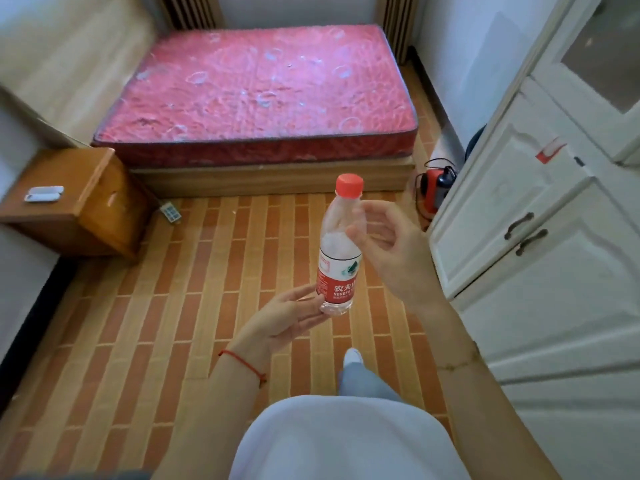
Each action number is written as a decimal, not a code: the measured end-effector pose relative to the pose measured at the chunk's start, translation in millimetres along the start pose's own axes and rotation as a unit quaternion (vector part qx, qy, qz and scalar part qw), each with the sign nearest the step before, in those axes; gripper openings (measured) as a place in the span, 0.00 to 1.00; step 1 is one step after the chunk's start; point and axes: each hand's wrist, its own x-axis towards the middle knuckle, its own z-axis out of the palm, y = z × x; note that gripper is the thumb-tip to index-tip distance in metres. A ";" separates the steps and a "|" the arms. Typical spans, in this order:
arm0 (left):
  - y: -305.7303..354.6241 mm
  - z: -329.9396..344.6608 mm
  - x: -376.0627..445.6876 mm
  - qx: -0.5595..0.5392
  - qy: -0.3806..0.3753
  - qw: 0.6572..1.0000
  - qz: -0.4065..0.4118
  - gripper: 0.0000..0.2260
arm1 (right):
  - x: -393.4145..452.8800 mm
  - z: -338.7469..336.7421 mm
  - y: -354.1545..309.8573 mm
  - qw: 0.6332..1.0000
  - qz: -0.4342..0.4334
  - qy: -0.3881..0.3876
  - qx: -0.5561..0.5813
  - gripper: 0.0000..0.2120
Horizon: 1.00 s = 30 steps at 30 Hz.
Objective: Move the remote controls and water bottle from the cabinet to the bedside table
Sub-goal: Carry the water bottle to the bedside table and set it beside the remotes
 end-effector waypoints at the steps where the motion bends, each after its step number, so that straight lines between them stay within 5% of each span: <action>1: 5.9 -8.4 2.9 -0.006 0.009 1.000 0.008 0.25 | 12.0 8.4 -0.2 1.000 -0.003 -0.014 0.000 0.19; 16: 163.7 -125.8 79.3 -0.076 0.132 0.980 0.129 0.25 | 257.8 151.8 -5.9 0.977 -0.067 -0.197 0.047 0.17; 20: 220.3 -160.5 100.4 -0.114 0.174 0.964 0.165 0.16 | 332.0 200.9 -17.2 0.961 -0.098 -0.254 0.044 0.18; 30: 301.2 -261.0 125.6 -0.228 0.265 0.914 0.208 0.15 | 448.3 335.4 -34.0 0.919 -0.114 -0.372 0.057 0.18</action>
